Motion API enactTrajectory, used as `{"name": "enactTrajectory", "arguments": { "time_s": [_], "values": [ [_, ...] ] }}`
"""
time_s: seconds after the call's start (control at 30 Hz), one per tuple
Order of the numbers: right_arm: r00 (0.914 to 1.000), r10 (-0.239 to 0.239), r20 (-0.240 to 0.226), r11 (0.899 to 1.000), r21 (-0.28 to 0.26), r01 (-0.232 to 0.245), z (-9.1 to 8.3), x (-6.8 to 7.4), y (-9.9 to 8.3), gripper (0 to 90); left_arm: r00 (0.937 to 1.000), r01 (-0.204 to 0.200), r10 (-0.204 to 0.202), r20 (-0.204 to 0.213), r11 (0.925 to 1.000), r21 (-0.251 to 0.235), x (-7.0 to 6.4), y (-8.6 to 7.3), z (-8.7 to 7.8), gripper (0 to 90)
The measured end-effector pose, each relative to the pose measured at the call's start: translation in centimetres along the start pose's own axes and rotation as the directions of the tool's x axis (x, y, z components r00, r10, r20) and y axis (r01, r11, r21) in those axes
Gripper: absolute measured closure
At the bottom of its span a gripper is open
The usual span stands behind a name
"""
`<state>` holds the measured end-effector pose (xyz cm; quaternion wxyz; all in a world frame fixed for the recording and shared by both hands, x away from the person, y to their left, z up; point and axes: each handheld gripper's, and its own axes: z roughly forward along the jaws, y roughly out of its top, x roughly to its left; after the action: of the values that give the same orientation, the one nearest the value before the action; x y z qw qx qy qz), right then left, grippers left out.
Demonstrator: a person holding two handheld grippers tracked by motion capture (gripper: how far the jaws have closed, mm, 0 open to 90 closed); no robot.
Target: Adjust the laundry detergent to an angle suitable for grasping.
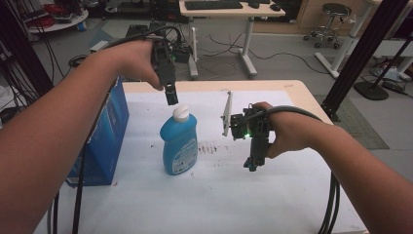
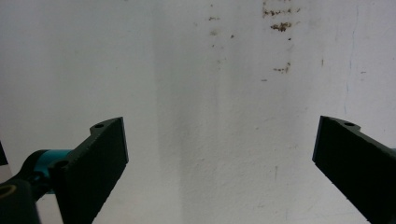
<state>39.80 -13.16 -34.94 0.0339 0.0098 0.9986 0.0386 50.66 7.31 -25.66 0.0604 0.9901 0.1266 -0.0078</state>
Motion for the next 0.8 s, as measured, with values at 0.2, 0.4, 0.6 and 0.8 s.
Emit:
{"name": "enactTrajectory", "arguments": {
  "time_s": [0.2,0.4,0.6,0.8],
  "values": [
    [1.0,0.004,0.007,1.0,-0.005,-0.004,-0.06,-0.09,-0.06,2.3,1.0,0.001,-0.001,-0.004,1.0,0.009,-0.12,-0.17,-0.02,2.4],
    [0.9999,0.001,0.016,1.0,-0.012,-0.001,-0.22,0.07,0.1,2.3,1.0,0.008,-0.008,-0.006,0.9999,0.008,0.13,-0.42,0.14,2.4],
    [0.9998,0.007,0.019,1.0,-0.012,-0.007,-0.45,0.26,-0.15,2.3,1.0,0.003,-0.003,-0.007,1.0,-0.001,-0.08,-0.29,0.02,2.4],
    [0.9997,0.012,0.021,1.0,-0.013,-0.012,-0.64,0.34,-0.36,2.3,1.0,0.001,-0.001,-0.003,1.0,-0.008,-0.24,-0.21,-0.18,2.4]
  ]
}}
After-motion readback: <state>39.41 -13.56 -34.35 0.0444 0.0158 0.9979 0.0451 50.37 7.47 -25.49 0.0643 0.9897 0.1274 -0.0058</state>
